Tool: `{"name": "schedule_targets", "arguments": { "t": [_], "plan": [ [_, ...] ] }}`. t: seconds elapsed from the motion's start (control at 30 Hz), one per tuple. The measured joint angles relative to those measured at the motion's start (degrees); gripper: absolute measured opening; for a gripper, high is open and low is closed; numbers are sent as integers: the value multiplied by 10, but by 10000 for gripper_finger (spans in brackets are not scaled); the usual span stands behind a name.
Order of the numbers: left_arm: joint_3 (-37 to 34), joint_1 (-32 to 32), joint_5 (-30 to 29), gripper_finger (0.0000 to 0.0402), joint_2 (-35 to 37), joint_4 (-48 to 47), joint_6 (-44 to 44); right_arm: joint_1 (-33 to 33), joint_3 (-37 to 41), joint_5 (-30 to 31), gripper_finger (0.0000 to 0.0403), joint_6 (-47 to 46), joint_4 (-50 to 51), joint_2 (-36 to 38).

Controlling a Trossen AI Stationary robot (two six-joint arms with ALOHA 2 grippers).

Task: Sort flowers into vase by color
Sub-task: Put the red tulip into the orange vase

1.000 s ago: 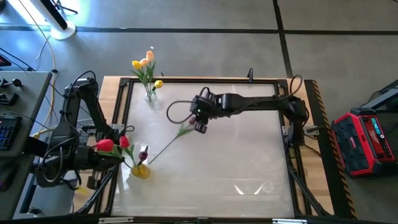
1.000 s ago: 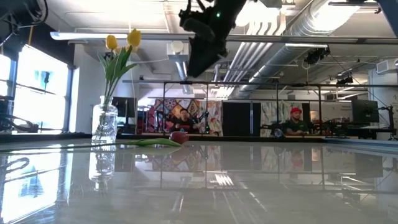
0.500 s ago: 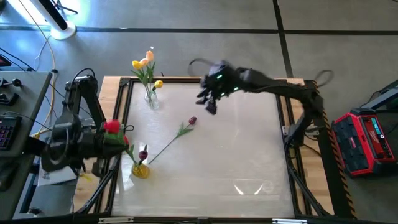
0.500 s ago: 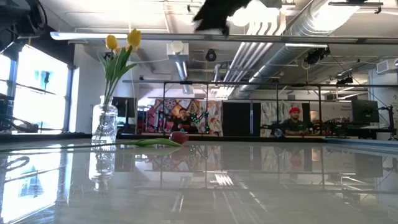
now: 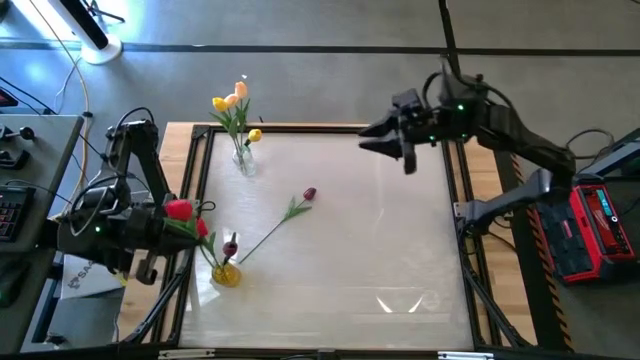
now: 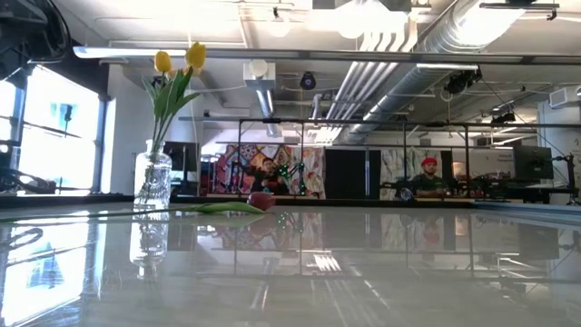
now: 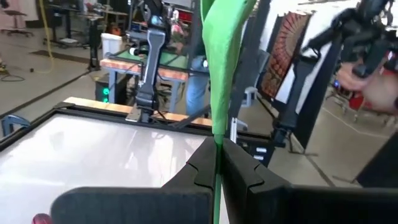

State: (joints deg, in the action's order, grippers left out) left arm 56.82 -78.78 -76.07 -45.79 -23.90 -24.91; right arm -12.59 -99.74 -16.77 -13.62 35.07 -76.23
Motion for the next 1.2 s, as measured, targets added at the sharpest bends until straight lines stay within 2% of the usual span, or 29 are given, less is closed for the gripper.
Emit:
{"name": "schedule_targets", "arguments": {
  "t": [0.13,0.23,0.3,0.37,0.47,0.57,0.77,0.9,1.2],
  "plan": [
    [0,0,23,0,-6,-42,0,33,0,0,144,-26,1,4],
    [-5,0,23,0,-12,-107,-32,54,1,37,144,-100,2,1],
    [-18,0,24,0,-12,-148,-81,81,1,95,144,-131,11,0],
    [-34,-3,35,0,-6,-156,-121,125,2,180,144,-144,11,0],
    [-56,-14,51,0,2,-154,-138,180,3,284,144,-148,10,0],
    [-72,-26,35,0,2,-145,-135,215,3,346,144,-166,6,0],
    [-112,-41,26,0,-3,-89,-134,273,3,419,144,-209,23,-3],
    [-129,-47,10,0,-8,-37,-97,297,3,469,144,-210,23,-3],
    [-130,-49,-9,0,-13,-32,-59,295,3,488,144,-205,21,-3]
  ]
}}
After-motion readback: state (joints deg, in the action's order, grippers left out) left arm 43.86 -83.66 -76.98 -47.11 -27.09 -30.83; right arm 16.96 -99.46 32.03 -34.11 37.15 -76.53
